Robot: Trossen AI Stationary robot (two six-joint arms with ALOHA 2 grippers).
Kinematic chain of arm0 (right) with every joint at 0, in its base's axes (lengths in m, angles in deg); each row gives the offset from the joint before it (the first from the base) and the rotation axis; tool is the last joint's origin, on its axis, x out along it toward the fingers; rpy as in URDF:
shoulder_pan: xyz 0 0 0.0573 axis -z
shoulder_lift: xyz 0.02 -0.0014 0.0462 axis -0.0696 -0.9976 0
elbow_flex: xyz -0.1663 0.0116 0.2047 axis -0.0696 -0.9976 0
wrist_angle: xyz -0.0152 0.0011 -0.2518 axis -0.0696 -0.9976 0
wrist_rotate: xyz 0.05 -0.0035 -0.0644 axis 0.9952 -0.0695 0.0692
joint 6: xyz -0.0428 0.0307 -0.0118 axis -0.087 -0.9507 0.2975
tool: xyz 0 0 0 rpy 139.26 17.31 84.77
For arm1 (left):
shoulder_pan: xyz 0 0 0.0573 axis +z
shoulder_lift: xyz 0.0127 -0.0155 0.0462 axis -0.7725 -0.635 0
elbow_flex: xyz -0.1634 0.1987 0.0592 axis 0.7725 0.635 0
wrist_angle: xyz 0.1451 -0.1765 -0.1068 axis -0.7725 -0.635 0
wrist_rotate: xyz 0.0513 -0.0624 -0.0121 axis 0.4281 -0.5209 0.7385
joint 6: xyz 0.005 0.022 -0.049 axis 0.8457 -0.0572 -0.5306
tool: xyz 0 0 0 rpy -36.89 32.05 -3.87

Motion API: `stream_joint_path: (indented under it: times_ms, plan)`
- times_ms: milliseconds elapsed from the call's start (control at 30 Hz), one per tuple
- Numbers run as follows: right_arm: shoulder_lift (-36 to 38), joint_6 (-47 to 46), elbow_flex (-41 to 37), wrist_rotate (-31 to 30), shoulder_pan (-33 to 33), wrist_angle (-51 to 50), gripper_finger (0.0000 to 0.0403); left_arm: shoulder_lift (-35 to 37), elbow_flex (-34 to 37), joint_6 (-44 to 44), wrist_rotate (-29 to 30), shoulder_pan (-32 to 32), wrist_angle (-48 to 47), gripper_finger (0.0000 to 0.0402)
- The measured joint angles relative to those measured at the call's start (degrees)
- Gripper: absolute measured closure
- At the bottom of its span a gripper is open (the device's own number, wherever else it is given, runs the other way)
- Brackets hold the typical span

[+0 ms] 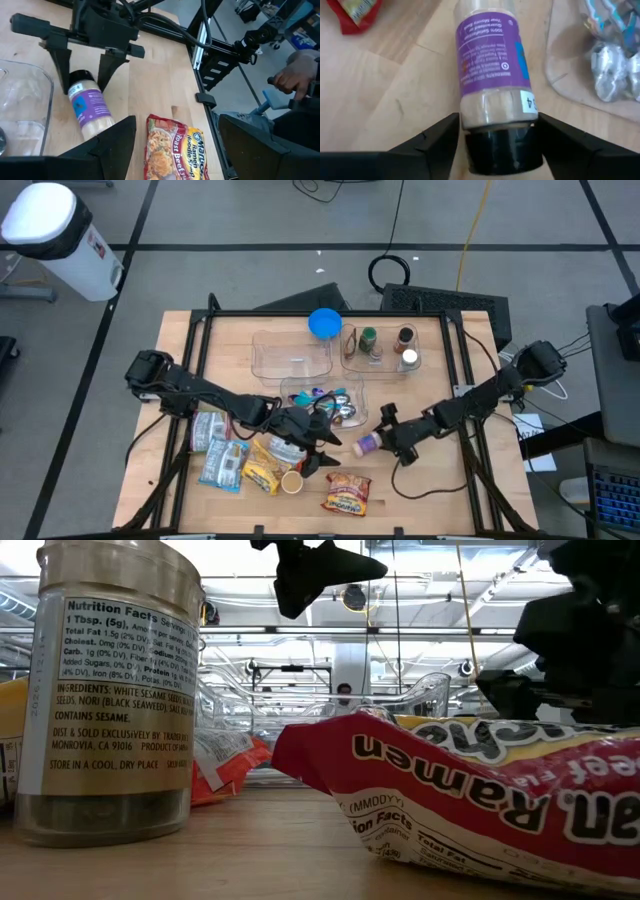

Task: Pick & Place Food Item
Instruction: Put the violet seasoning bottle into the top right transparent bin

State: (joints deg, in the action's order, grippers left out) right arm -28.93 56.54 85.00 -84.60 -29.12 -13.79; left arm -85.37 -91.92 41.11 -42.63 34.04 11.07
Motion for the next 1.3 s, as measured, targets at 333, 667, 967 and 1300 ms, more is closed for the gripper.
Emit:
stream_joint_path:
  times_ms: [333, 667, 967, 1300]
  plan:
    - [6.25, -5.69, 0.00, 0.11, -4.30, 0.76, 0.0206, 0.00, 0.00, 5.96, 4.66, -0.12, 0.39, 0.0110]
    - [18.03, -2.37, 0.00, -14.58, -10.58, 7.84, 0.0191, 0.00, -0.05, 22.39, 13.40, -2.71, 8.49, 0.0110]
    - [18.29, -2.34, 0.02, -15.24, -6.31, 7.75, 0.0199, 0.00, -0.04, 20.52, 20.34, -0.05, 6.96, 0.0110]
    - [16.23, -11.03, 0.03, -7.20, -0.25, 0.93, 0.0196, -2.99, -17.75, 10.06, 7.96, 6.09, -22.94, 0.0110]
